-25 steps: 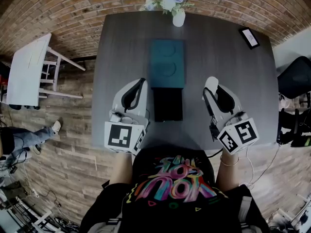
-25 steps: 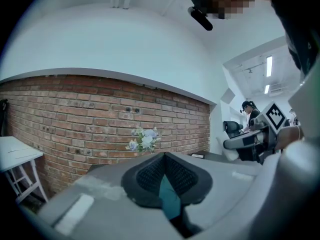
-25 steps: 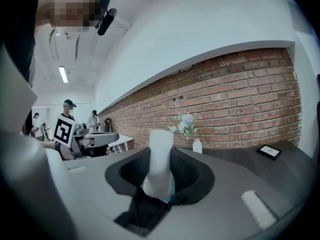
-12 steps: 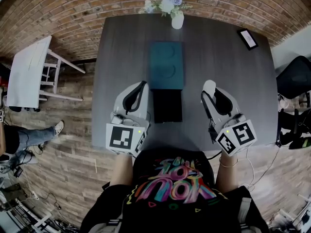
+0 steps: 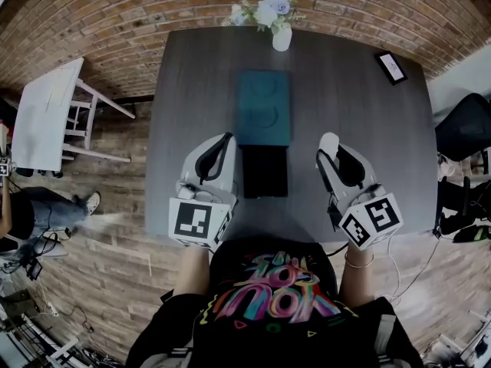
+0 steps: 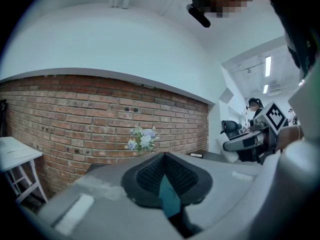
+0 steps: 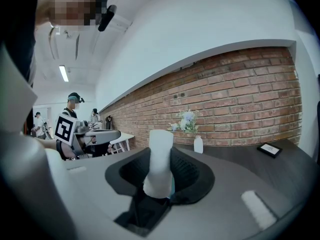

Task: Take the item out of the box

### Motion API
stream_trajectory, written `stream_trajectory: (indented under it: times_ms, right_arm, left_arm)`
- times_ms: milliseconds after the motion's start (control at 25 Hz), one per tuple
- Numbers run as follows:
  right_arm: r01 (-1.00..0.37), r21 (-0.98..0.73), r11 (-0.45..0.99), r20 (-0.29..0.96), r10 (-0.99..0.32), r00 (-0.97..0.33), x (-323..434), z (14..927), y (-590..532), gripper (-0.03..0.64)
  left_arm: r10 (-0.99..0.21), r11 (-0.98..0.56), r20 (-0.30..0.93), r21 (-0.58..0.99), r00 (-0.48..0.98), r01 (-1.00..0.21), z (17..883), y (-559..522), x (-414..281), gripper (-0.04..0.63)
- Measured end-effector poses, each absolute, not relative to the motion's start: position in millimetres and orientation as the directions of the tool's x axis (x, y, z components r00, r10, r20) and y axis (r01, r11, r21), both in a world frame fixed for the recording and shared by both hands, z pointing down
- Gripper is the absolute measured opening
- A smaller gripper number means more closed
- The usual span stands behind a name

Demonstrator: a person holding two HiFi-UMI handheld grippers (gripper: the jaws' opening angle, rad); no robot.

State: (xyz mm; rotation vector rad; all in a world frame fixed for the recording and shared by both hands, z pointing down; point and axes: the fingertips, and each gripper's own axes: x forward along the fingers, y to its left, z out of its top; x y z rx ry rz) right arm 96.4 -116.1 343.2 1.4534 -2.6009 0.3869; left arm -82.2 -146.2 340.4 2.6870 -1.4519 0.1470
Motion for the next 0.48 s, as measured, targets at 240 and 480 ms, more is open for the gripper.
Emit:
stream_trajectory:
  times_ms: [240,480]
  right_arm:
    - [-0.850,-0.167,0.499,0.244,-0.815,-0.526,97.5,346.5,-116.5,0.124]
    - [-0.852,-0.170,0.495,0.245,-0.816,-0.523,94.3,347.0,-119.6,0.124]
  left_arm:
    - [-0.829,-0.545,0.128,0.029,0.544,-0.838,342.5,-148.2,-81.7,0.002]
    - [-0.826,-0.549,0.130,0.032,0.548,-0.835,344.5,-151.5,-83.9,0.002]
